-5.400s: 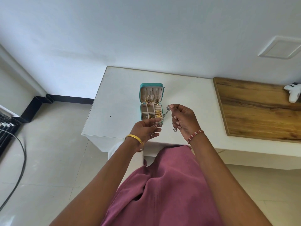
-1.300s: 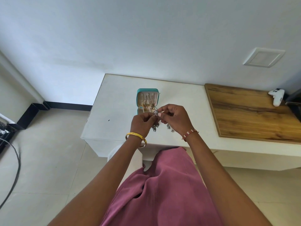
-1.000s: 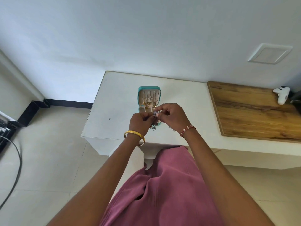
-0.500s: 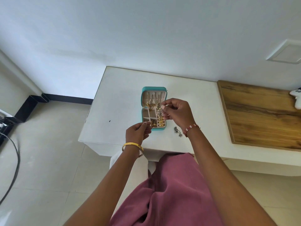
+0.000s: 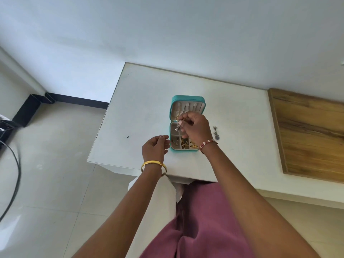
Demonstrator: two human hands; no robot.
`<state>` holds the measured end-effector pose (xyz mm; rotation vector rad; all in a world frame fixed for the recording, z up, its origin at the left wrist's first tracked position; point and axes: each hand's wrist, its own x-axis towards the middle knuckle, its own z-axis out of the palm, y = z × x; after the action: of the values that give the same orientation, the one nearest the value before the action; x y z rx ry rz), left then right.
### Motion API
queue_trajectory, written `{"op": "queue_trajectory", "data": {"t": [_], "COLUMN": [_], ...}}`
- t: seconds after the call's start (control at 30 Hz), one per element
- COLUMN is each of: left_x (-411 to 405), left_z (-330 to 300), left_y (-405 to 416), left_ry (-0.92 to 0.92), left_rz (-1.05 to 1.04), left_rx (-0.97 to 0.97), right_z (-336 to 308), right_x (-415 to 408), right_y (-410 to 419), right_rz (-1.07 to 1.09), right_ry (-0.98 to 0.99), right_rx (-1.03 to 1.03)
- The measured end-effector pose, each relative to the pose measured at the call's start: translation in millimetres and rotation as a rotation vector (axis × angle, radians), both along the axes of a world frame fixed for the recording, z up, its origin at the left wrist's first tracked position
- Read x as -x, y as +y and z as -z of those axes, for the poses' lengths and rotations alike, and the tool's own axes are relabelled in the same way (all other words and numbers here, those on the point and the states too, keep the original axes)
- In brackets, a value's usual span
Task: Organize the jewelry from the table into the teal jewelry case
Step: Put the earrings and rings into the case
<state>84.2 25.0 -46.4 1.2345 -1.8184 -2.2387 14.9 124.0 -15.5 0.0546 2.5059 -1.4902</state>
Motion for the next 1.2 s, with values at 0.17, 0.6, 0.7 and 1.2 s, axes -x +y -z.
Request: {"op": "queue_trajectory", "data": {"t": [0.17,0.6,0.7,1.2], "left_x": [-0.7,-11.3,-14.3,-25.1], "left_z": [3.7,-14.7,-14.0,-6.6], "left_y": [0.8,37.0,55.3,90.7], "left_ry": [0.006,0.083,0.075,-0.063], "left_rz": [-0.046,0.072,0.134,0.344], "left_rx": [0.032,0.015,-0.013,0.022], "right_z": [9.2,15.2,26.3,55.4], "right_x": [3.3,-27.6,-40.7,-47.1], "right_y": [-2.5,62.3,94.4,105.0], "right_rz": [-0.026,0.253,0.315,-0.023], "right_ry": [0.023,0.015,-0.015,-0.011], "right_rx": [-0.091,-0.032,-0.124,-0.566]}}
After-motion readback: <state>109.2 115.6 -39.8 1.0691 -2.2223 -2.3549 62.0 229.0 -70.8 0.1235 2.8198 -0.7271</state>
